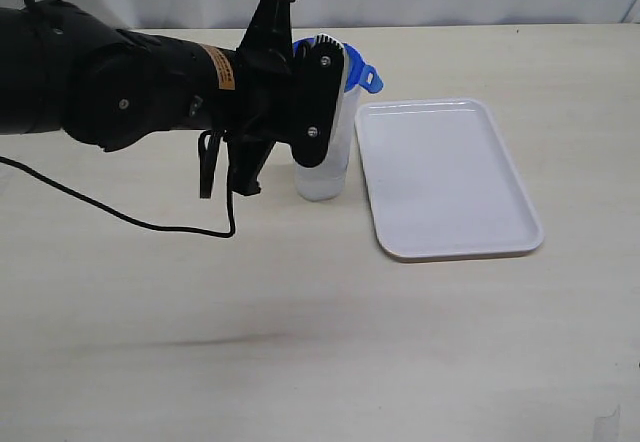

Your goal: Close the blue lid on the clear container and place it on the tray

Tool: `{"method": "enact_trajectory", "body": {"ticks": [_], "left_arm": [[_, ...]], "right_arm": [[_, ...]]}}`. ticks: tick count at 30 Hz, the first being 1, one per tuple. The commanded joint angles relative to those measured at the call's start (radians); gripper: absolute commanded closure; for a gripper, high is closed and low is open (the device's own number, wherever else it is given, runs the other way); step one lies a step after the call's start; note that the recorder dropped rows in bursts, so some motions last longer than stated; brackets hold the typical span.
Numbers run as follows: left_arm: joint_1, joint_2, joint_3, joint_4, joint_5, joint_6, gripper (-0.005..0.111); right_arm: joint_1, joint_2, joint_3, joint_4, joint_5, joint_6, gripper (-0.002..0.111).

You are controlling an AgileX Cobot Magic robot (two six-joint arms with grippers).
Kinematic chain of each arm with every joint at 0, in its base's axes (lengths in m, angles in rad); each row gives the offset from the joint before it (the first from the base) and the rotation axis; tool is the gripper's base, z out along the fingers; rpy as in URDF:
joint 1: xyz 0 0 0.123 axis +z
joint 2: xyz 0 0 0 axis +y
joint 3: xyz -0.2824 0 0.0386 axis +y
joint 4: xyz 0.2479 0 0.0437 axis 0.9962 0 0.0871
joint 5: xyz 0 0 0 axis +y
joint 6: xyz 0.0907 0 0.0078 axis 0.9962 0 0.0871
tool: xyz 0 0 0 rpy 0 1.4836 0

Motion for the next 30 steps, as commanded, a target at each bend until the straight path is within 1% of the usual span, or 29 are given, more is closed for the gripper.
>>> {"method": "enact_trajectory", "body": {"ticks": [1,11,24,30], "left_arm": [[-0.008,-0.013,-0.008,-0.013,-0.01,-0.033,0.107],[-0.008,-0.013,-0.008,-0.013,-0.027,-0.033,0.107],[-0.008,-0.013,-0.008,0.0,0.009,-0.028,0.107],[-0.008,-0.013,-0.008,-0.004,0.001,-0.031,0.107]], "right_arm": [[-0.006,-0.004,0.002,0.001,-0.003,-0.006,0.104],[-0.006,-0.004,0.002,0.001,-0.003,-0.006,0.104],[-0.006,-0.004,0.002,0.001,-0.003,-0.006,0.104],[-0.006,-0.004,0.002,0.001,-0.003,-0.006,0.104]]}}
